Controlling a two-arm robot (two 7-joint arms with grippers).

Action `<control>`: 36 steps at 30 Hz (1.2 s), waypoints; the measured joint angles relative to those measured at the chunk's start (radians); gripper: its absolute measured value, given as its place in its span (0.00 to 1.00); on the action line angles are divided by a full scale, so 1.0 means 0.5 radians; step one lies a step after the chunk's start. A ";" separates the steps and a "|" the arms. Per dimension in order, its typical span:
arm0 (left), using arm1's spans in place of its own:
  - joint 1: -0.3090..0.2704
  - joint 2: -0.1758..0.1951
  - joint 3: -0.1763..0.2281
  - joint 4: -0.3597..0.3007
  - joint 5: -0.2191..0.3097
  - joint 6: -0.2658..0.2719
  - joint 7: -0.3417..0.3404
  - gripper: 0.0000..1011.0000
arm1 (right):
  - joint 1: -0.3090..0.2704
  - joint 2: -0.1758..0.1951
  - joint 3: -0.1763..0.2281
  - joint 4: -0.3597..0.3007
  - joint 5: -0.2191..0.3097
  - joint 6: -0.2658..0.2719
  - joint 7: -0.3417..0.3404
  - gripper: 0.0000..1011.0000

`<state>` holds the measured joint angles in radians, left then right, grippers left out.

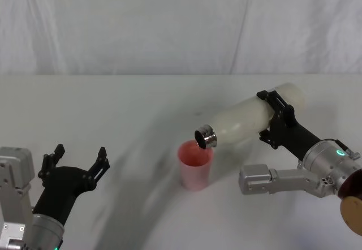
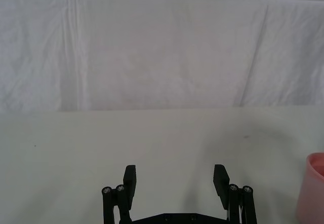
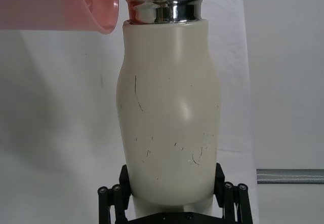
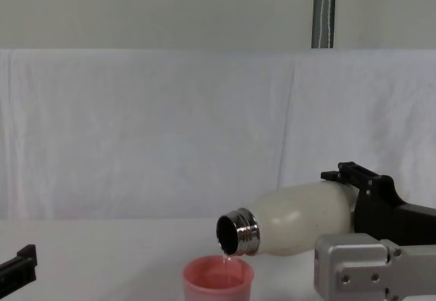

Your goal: Grasp the thermos with one hand and pour water into the cup lid.

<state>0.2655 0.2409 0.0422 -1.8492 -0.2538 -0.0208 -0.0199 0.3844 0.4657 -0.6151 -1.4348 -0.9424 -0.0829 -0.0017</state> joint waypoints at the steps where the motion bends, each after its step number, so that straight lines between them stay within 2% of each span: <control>1: 0.000 0.000 0.000 0.000 0.000 0.000 0.000 0.99 | 0.000 0.001 0.000 0.000 0.000 0.000 0.000 0.95; 36: 0.000 0.000 0.000 0.000 0.000 0.000 0.000 0.99 | 0.011 0.004 -0.006 0.005 -0.010 -0.005 -0.003 0.95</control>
<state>0.2655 0.2409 0.0421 -1.8492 -0.2538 -0.0208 -0.0199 0.3901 0.4675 -0.6181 -1.4322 -0.9475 -0.0853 -0.0034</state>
